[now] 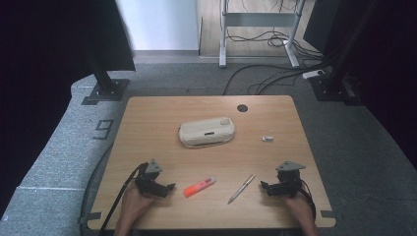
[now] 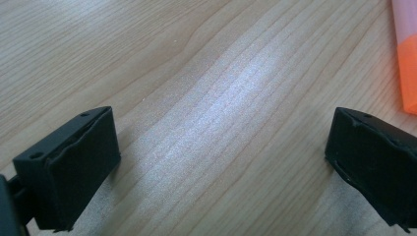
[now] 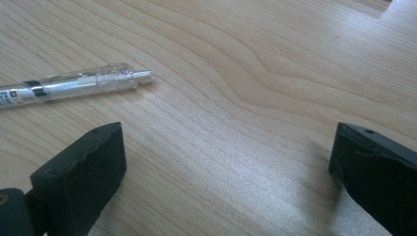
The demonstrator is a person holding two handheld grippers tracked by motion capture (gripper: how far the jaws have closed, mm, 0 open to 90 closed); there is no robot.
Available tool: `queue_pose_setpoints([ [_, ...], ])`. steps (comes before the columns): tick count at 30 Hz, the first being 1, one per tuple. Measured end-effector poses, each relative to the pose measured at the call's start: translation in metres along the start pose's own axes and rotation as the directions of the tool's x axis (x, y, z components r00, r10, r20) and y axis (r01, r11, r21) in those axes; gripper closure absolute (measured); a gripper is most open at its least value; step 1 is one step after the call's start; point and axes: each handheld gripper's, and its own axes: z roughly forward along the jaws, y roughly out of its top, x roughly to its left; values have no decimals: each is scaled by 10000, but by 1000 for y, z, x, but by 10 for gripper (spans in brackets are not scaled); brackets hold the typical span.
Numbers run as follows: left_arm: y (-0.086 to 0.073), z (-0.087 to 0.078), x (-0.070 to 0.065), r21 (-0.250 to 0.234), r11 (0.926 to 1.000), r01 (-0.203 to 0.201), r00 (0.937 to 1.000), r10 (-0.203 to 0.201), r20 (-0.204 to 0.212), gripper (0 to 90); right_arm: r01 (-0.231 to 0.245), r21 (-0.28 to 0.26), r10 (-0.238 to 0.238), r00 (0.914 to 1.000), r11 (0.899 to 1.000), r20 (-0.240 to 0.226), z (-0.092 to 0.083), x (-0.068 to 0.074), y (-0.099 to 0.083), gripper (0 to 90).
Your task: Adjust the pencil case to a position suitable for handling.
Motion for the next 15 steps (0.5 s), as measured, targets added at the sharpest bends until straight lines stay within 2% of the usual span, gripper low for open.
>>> queue_pose_setpoints([
  [6,2,2,-2,-5,9997,251,9995,-251,-203,0,0,0,0,10000,10000,0,0,0,0,4],
  [15,3,2,-3,-3,9997,247,9994,-247,-224,0,-19,11,19,10000,10000,19,1,0,1,1],
])
